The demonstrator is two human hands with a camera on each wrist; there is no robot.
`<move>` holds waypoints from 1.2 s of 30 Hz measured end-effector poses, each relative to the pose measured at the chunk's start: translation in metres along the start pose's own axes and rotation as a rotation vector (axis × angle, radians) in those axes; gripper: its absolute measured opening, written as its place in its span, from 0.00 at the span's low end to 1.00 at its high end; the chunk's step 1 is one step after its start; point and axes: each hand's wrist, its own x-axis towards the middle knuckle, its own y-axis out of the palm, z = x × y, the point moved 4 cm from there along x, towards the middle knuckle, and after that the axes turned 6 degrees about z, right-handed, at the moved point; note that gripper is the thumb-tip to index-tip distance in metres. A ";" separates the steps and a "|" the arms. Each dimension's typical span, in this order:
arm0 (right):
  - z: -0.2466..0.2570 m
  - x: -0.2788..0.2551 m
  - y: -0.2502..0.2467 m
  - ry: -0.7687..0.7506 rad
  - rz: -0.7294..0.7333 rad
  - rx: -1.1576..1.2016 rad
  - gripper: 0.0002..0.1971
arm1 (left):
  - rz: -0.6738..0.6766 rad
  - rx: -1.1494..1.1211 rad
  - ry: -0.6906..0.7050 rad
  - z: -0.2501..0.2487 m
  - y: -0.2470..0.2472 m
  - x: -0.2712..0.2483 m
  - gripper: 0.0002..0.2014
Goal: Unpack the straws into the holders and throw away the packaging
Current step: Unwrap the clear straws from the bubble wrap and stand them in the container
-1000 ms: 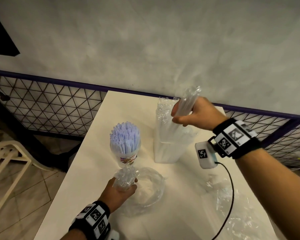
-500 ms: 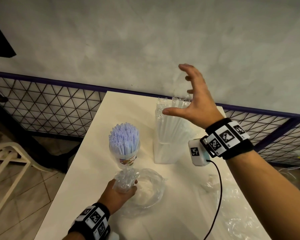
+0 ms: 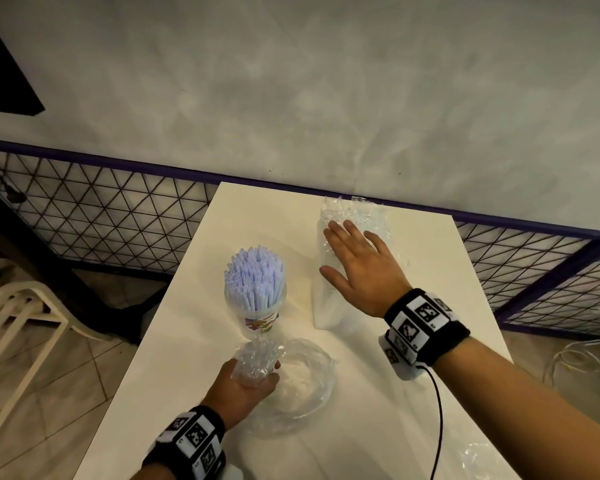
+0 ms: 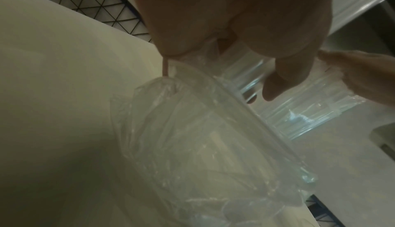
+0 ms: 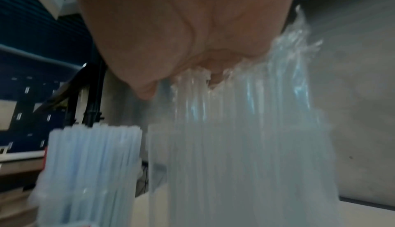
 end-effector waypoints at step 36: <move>-0.005 0.032 -0.010 0.401 -0.138 0.117 0.39 | 0.019 -0.057 -0.012 0.000 0.001 -0.002 0.22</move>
